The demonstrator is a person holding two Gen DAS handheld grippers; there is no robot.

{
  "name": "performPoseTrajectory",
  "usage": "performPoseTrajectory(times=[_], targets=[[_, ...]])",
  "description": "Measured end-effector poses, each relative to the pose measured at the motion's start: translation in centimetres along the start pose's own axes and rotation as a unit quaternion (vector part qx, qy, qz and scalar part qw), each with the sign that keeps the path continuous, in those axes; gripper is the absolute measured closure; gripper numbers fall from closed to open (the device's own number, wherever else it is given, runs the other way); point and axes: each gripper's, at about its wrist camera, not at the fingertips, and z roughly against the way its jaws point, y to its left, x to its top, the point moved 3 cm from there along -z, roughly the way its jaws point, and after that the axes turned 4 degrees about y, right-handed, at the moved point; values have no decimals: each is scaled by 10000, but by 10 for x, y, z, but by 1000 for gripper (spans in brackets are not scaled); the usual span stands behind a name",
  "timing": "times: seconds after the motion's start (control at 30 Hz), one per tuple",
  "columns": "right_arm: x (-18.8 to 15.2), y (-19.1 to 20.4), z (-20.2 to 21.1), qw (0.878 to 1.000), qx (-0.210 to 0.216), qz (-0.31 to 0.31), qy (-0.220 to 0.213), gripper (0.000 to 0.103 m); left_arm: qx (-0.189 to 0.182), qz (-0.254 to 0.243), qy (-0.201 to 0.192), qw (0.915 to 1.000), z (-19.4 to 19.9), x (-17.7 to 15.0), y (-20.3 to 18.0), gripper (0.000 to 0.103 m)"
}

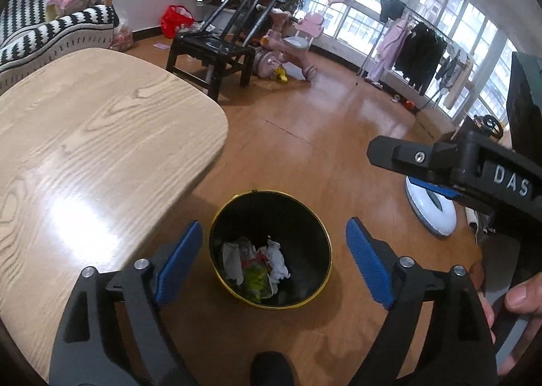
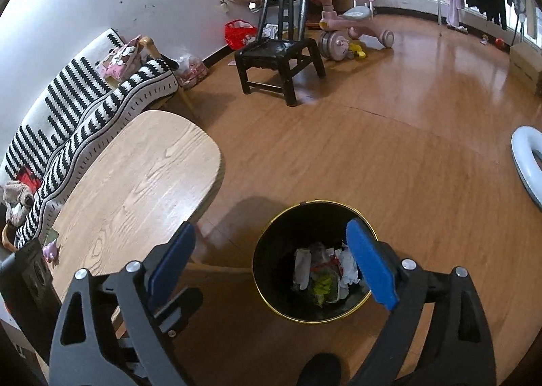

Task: Collect trash
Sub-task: 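Move both tools back over the table toward the remaining items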

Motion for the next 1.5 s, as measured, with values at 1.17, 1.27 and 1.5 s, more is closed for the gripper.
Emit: performPoseTrajectory(times=[1.17,1.27,1.5], targets=[[-111,395,-37,9430,1534,2912,499,7,3125,1542,-632,9352,285,-124,307,7],[-125,421,-43,9355,1602,3103,541,7,3231,1807,-676,9265,303,-137,329,7],[-144,451,-57,9257,1677,3322,676,7,3308,2028,-715,9189,316,-145,350,7]])
